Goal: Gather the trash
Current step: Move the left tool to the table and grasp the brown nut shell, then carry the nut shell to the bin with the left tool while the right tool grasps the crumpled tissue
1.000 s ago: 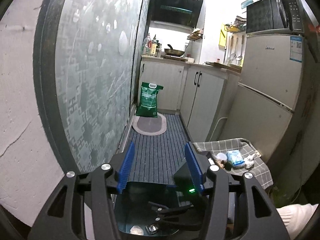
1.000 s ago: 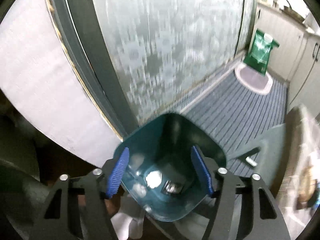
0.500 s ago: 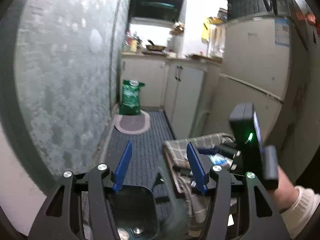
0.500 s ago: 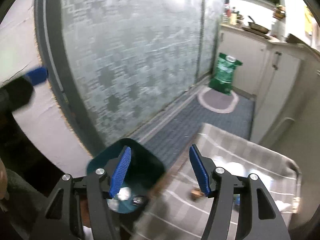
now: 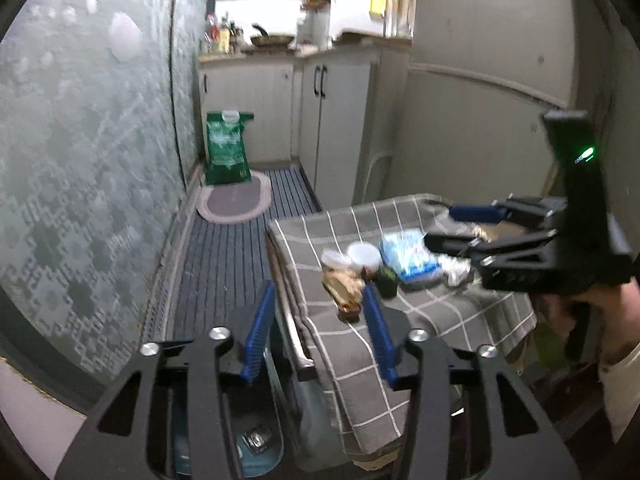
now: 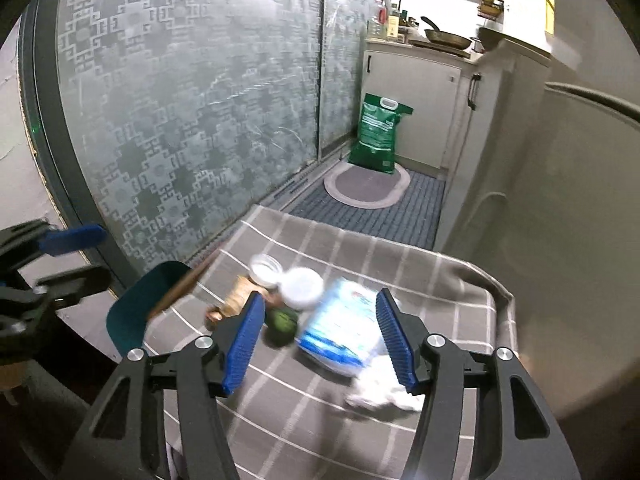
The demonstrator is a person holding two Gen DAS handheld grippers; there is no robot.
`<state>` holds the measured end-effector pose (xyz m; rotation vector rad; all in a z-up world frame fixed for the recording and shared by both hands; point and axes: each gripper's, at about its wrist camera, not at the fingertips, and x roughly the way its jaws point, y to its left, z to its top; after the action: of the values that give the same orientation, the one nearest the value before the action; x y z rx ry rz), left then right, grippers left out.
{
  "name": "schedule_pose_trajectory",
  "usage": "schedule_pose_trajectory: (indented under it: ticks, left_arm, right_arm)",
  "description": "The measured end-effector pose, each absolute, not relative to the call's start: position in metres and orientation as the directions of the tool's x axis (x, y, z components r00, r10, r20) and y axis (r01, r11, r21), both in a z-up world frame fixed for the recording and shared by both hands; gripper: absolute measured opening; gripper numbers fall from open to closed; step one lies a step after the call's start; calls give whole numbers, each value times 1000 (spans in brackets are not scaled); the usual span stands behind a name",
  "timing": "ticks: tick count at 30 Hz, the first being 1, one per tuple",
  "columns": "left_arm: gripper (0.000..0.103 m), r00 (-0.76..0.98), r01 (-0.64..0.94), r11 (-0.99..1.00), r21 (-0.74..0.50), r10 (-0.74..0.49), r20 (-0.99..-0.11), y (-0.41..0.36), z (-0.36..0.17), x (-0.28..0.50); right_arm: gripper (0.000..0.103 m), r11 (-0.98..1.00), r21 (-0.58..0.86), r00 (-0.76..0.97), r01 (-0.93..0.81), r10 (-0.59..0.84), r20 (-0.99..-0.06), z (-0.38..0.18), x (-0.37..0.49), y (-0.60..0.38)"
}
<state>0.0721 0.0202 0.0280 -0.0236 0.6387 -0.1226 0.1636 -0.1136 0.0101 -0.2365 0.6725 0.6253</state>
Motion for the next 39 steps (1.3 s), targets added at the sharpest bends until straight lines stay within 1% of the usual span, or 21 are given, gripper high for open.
schedule_pose_trajectory:
  ticks: [2, 8, 13, 18, 20, 24, 27, 29, 35, 36, 38, 39]
  left_arm:
    - [40, 775, 118, 991, -59, -129, -619, 14, 18, 80]
    - [39, 731, 160, 987, -26, -136, -669, -9, -4, 96]
    - [39, 710, 159, 987, 33, -91, -698, -19, -16, 106]
    - [37, 687, 148, 988, 46, -69, -723, -16, -28, 116]
    - [35, 684, 143, 989, 38, -71, -726, -14, -30, 120]
    - [23, 677, 145, 989, 34, -74, -732, -14, -34, 125]
    - [22, 680, 149, 988, 41, -72, -730, -16, -35, 125]
    - [22, 679, 149, 988, 37, -75, -730, -16, -35, 125]
    - [22, 683, 152, 988, 7, -99, -724, -10, -30, 120]
    - [22, 684, 151, 988, -1, -106, -721, -9, -28, 119]
    - [22, 687, 150, 989, -13, -114, -718, -6, -27, 117]
    - [22, 687, 150, 989, -18, -117, -717, -4, -25, 116]
  right_arm:
    - [56, 794, -3, 607, -608, 462, -647, 7, 163, -121]
    - [51, 804, 8, 602, -595, 452, -658, 1, 165, -145]
    - [51, 803, 6, 593, -596, 444, -672, -5, 166, -160]
    - [51, 792, 1, 584, -610, 450, -676, -6, 166, -176]
    - [51, 787, -4, 580, -617, 451, -679, -6, 165, -179]
    - [51, 759, -25, 561, -650, 458, -690, -10, 159, -177]
    - [50, 732, -71, 557, -678, 447, -700, -15, 153, -167]
    - [47, 718, -103, 558, -688, 432, -709, -18, 150, -159]
    - [47, 680, -171, 561, -713, 406, -722, -24, 144, -144]
    - [45, 677, -185, 564, -712, 395, -725, -25, 144, -140]
    - [39, 681, -206, 572, -703, 369, -732, -28, 146, -135]
    - [38, 683, -211, 574, -699, 360, -736, -29, 147, -134]
